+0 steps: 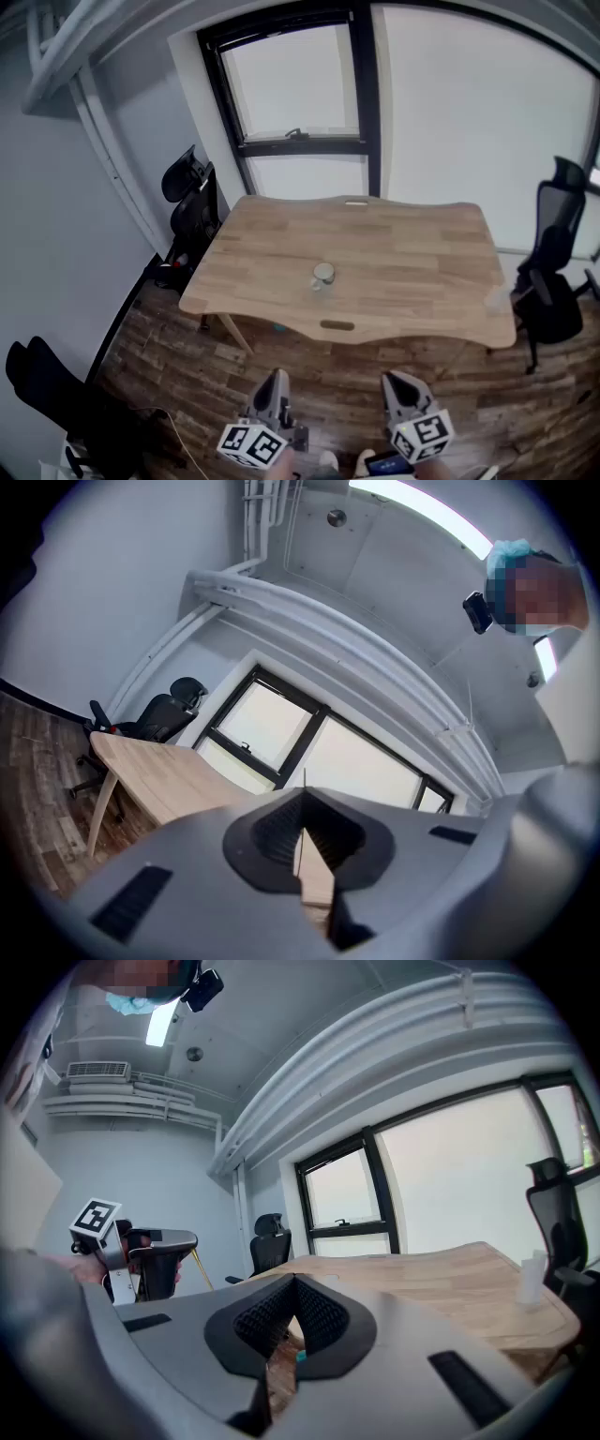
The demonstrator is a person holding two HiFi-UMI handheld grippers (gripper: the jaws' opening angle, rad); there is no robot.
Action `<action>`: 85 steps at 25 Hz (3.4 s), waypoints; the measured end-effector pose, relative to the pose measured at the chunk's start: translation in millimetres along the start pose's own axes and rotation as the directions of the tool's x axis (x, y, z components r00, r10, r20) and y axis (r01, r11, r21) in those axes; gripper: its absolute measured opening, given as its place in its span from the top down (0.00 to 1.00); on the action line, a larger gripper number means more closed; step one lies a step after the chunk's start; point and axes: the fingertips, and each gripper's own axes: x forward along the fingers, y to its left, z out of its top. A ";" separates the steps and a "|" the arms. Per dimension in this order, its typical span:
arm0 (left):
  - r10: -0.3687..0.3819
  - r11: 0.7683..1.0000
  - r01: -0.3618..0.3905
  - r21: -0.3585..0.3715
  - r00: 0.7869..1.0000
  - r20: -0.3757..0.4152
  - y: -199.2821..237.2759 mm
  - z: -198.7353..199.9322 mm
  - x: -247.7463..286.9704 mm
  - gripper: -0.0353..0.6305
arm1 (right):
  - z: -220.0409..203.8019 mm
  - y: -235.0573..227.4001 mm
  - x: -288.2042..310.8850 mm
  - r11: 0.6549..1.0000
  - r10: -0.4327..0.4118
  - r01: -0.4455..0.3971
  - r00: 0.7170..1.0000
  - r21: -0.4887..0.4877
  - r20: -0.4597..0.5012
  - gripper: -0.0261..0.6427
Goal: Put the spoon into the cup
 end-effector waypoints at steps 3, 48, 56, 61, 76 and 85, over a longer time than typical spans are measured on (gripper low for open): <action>0.005 1.000 -0.005 0.003 1.000 -0.021 -3.8 -8.0 -8.9 0.94 | -6.6 1.0 -6.9 1.000 -0.005 0.005 1.000 0.010 -0.010 0.97; -0.131 0.991 0.130 -0.018 0.990 -0.053 141.3 67.5 308.9 0.94 | 67.3 -115.6 294.5 0.986 -0.169 0.169 0.985 0.005 0.019 0.97; -0.174 0.983 0.166 -0.073 0.979 -0.109 178.3 66.8 371.8 0.94 | 62.7 -126.6 355.8 0.975 -0.222 0.221 0.975 -0.022 -0.030 0.97; -0.180 0.981 0.167 -0.096 0.974 -0.137 186.0 55.4 393.6 0.94 | 53.6 -126.2 367.0 0.971 -0.228 0.218 0.968 -0.100 -0.107 0.97; -0.104 0.991 0.092 -0.094 0.984 -0.142 178.0 37.9 397.0 0.94 | 46.9 -148.9 366.6 0.986 -0.156 0.145 0.978 -0.080 -0.141 0.97; -0.048 0.997 0.042 -0.065 0.994 -0.099 176.3 32.0 389.0 0.94 | 46.2 -158.4 365.8 0.994 -0.091 0.084 0.992 -0.073 -0.092 0.97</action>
